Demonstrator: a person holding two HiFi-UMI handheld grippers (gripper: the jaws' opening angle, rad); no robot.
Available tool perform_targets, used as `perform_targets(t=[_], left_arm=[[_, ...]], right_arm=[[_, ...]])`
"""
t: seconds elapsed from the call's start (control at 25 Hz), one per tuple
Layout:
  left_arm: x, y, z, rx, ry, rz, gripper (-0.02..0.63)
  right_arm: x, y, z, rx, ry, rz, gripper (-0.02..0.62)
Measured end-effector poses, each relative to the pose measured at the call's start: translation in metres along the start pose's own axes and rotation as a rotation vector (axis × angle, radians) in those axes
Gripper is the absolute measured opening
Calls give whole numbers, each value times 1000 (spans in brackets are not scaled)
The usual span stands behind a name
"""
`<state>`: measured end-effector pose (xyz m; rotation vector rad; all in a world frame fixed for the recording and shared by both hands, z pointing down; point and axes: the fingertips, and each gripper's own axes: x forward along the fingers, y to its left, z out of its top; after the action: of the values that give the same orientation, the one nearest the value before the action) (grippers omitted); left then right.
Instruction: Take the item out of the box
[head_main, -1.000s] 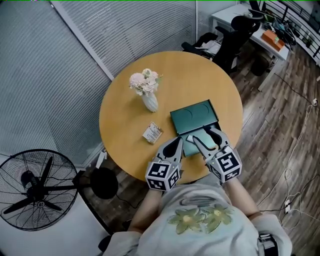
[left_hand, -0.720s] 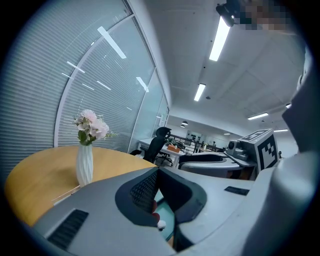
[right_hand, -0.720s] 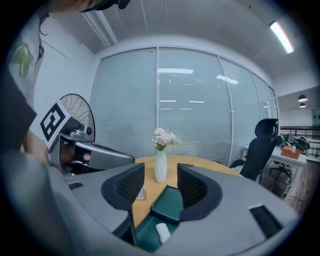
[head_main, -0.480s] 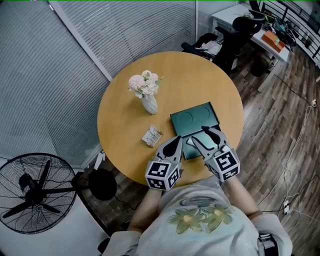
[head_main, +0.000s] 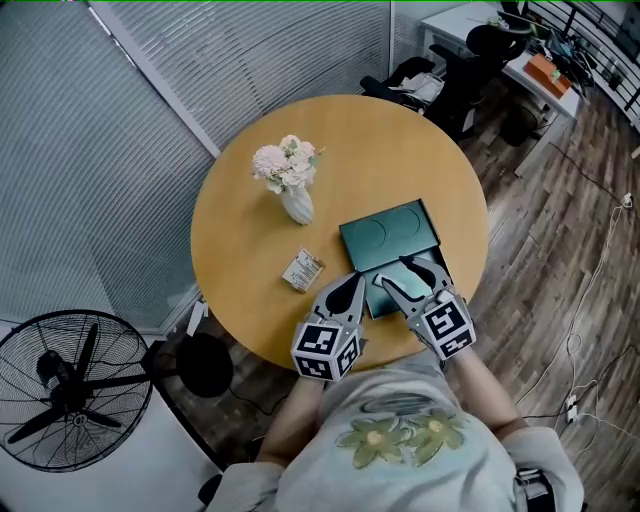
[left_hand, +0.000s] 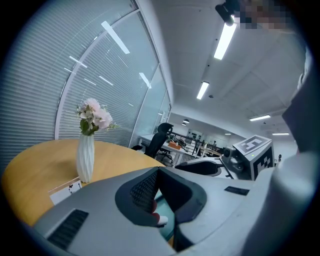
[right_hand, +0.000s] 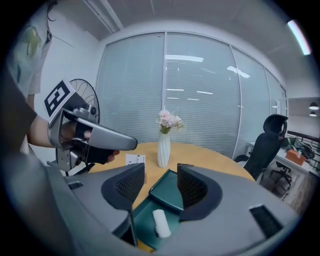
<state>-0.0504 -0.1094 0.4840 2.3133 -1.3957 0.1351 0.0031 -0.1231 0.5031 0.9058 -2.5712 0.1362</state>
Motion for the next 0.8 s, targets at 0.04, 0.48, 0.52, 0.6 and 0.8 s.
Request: perform_targets(t=[0.04, 0.48, 0.52, 0.6, 0.8], left_arm=[[1, 0, 0, -1, 1, 0, 2], [6, 13, -7, -18, 18, 11, 2], [6, 14, -7, -19, 18, 12, 2], [6, 16, -9, -23, 19, 15, 2], [8, 20, -11, -33, 20, 22, 2]], right_arm=[[2, 1, -5, -2, 15, 9, 212], [22, 7, -49, -13, 153, 86, 212], [23, 8, -52, -16, 161, 90, 212], [27, 8, -59, -18, 179, 96, 212], [34, 8, -80, -32, 236, 115, 212]])
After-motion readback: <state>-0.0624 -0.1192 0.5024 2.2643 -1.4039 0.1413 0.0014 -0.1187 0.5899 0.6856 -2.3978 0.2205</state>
